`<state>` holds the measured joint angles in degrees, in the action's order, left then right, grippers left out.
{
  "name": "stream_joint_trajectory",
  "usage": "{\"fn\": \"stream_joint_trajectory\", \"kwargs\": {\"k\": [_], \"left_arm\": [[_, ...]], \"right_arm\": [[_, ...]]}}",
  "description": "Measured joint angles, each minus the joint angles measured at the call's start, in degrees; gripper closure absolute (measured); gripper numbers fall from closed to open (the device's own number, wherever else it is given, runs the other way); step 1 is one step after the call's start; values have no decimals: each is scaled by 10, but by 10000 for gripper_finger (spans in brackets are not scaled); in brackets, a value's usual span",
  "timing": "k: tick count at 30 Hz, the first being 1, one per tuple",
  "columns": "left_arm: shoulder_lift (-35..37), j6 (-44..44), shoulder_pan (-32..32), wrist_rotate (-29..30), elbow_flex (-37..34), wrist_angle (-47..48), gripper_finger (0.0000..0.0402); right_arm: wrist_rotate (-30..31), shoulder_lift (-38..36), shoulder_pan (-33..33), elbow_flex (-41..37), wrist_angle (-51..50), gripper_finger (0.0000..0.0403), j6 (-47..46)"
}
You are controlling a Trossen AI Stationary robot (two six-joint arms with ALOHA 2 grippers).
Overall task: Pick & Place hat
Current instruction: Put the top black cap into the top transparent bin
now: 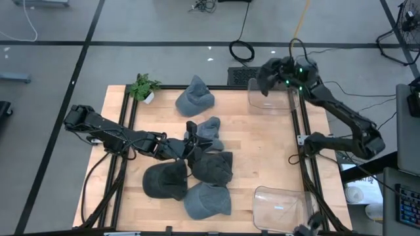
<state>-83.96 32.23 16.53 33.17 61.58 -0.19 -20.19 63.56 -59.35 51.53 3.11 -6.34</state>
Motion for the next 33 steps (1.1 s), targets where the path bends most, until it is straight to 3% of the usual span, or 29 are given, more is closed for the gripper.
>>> {"fn": "stream_joint_trajectory", "kwargs": {"k": [3,7,13,19,25,33], "left_arm": [[0,-2,0,0,0,0,334],[0,-18,0,0,0,0,334],[0,-12,-1,1,0,0,334],[0,-13,-5,1,0,0,334],[0,-14,-8,1,0,0,334],[0,-14,-8,1,0,0,334]], "right_arm": [[-111,32,-28,14,-34,384,-7],[-208,44,-40,15,-58,384,-9],[-269,11,-40,15,-69,384,-31],[-275,-21,-42,15,-117,384,-24],[-232,-10,-43,15,-197,384,30],[-60,13,-43,15,-259,384,93]]}}
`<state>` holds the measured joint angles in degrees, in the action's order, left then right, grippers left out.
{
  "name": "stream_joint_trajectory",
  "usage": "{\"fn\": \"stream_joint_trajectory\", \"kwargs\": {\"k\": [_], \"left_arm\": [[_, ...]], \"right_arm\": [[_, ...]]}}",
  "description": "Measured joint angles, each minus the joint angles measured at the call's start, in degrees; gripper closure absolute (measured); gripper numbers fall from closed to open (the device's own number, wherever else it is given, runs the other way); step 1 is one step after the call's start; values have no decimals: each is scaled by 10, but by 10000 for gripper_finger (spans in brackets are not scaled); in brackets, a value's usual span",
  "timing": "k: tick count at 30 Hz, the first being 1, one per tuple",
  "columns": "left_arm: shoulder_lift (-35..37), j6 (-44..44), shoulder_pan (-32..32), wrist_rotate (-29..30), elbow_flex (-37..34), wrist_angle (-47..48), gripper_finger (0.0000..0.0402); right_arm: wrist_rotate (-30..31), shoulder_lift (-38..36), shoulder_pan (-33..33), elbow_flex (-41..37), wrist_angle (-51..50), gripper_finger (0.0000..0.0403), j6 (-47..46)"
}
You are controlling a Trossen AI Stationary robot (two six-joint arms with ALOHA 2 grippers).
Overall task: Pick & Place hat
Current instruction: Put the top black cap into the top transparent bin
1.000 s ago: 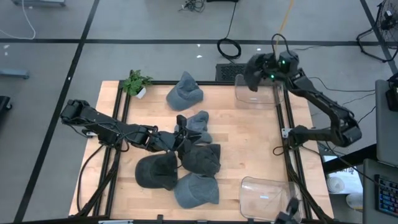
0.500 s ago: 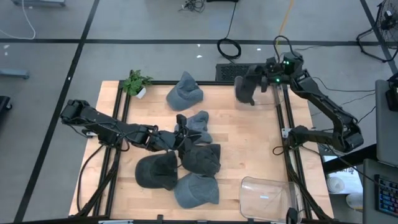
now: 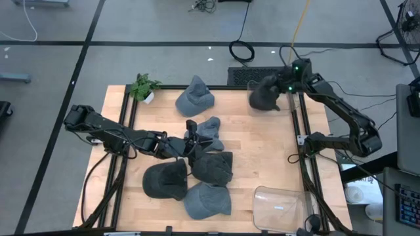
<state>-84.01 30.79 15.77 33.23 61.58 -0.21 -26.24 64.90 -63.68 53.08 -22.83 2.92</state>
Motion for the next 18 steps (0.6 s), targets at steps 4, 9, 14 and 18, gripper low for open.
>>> {"fn": "stream_joint_trajectory", "kwargs": {"k": [4,9,14,18], "left_arm": [[0,-1,0,0,0,0,334],[0,-1,0,0,0,0,334],[0,-4,0,0,0,0,334],[0,-15,0,0,0,0,334]], "right_arm": [[88,6,0,0,-22,371,10],[101,8,0,0,-18,322,7],[155,8,0,0,4,264,14],[193,8,0,0,21,206,13]]}}
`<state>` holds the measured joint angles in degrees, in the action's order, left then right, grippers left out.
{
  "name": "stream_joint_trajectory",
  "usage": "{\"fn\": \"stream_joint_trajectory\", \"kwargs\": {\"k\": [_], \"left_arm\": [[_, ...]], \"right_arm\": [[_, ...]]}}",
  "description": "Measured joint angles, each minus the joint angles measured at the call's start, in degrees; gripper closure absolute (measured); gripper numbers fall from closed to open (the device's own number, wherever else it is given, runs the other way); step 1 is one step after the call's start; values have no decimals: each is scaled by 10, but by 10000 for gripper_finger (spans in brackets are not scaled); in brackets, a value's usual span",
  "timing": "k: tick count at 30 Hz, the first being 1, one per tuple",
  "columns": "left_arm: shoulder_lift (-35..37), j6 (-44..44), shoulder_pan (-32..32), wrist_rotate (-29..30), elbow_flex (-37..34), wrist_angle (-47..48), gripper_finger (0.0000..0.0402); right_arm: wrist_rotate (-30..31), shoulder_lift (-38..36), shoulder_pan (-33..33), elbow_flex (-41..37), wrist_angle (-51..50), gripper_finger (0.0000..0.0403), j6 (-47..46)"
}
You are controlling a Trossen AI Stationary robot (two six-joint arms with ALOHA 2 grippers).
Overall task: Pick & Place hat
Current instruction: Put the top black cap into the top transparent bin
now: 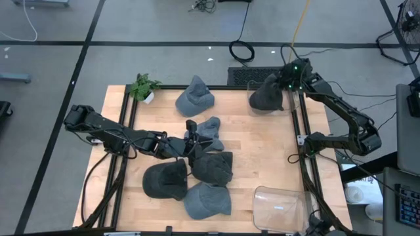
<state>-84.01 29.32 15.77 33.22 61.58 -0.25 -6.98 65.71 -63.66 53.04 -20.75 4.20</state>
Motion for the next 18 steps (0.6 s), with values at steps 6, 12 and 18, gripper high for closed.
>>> {"fn": "stream_joint_trajectory", "kwargs": {"k": [6,12,18], "left_arm": [[0,1,0,0,0,0,334],[0,1,0,0,0,0,334],[0,2,-1,0,0,0,334]], "right_arm": [[25,-7,0,0,40,149,-29],[-32,-29,46,0,57,151,3],[35,-23,144,0,-8,238,48]]}}
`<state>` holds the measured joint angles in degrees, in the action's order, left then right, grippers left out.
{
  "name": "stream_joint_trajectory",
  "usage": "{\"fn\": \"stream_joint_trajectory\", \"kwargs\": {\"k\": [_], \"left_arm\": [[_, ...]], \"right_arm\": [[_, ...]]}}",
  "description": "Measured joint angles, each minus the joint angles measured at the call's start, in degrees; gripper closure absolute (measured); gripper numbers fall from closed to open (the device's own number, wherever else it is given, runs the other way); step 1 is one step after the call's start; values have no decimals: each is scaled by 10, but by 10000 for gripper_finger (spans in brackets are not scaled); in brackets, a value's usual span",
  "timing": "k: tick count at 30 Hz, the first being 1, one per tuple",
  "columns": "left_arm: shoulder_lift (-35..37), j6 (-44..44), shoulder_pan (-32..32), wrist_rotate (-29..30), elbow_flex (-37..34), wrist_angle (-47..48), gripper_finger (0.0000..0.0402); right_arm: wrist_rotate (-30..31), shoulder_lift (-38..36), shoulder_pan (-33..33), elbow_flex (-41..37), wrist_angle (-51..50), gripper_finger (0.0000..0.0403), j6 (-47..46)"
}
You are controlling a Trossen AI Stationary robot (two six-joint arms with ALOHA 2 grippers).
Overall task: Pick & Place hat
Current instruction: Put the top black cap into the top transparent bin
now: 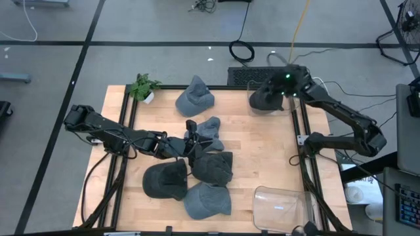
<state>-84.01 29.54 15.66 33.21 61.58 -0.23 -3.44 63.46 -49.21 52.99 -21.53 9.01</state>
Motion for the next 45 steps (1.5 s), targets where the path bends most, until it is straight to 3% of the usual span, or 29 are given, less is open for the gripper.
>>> {"fn": "stream_joint_trajectory", "kwargs": {"k": [3,5,10,20,25,35,45], "left_arm": [[0,1,-5,0,0,0,334],[0,0,-9,0,0,0,334],[0,-25,-18,-1,0,0,334],[0,-32,-22,-1,0,1,334],[0,-33,-21,-1,0,1,334],[0,-34,-21,-1,0,6,334],[0,-59,-21,-1,0,6,334]], "right_arm": [[46,20,28,0,-38,356,26],[57,34,29,0,-56,386,38],[154,82,7,0,-107,400,30],[174,146,-31,0,-142,402,-3],[246,138,-33,0,-130,402,1],[136,44,-20,0,-137,403,-23],[78,148,-20,0,-55,403,-20]]}}
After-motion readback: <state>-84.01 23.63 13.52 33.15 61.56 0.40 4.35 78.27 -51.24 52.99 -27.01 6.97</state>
